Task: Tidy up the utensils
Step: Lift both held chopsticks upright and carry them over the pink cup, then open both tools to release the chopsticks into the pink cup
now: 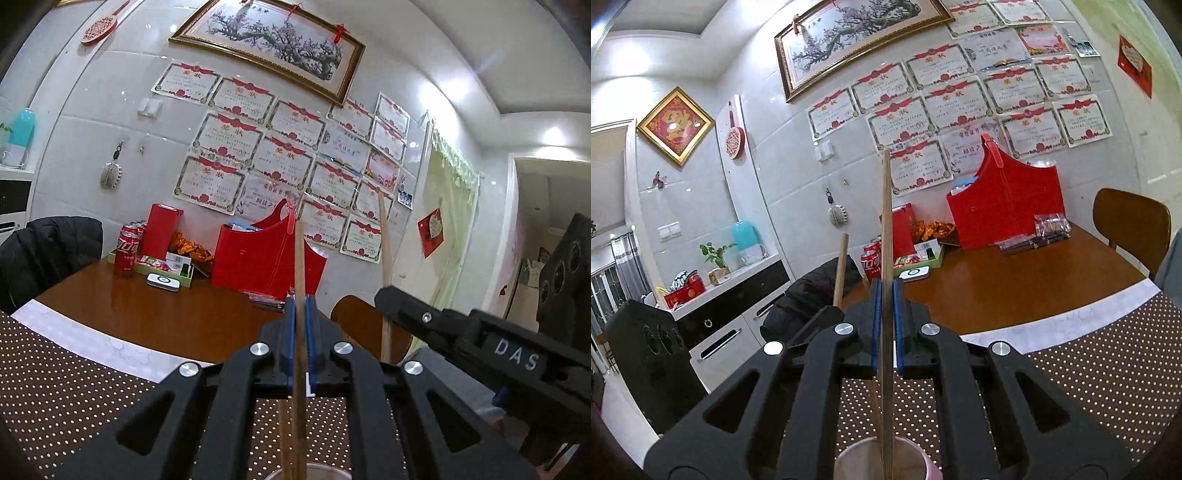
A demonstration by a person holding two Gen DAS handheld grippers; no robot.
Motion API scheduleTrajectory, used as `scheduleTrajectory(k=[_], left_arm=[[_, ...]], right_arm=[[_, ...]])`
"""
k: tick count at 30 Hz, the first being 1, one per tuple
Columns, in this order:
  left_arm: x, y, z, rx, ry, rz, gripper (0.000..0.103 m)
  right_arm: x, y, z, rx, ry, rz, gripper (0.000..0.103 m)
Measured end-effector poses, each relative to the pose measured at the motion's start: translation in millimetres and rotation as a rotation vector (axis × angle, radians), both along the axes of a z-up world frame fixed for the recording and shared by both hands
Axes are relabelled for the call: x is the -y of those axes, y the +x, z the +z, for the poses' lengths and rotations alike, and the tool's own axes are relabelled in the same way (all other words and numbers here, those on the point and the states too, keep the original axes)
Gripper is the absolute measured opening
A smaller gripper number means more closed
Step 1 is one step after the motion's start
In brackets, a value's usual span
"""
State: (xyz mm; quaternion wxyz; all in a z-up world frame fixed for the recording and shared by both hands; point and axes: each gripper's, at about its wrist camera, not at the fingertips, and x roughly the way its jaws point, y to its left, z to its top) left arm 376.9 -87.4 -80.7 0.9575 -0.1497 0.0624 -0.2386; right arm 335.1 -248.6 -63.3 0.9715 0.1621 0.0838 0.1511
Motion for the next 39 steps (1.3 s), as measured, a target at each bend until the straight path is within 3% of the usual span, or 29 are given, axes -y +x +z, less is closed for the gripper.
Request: scheduleTrajectory(k=[20, 39], left_arm=[[-12, 6, 44, 0.116, -0.141, -0.032, 0.006], [-6, 15, 0, 0.017, 0.005, -0.041, 0.006]], right_arm=[[7, -5, 13, 0.031, 0.006, -0.011, 0.006], [5, 5, -15, -0.027, -0.016, 0.007, 0.007]])
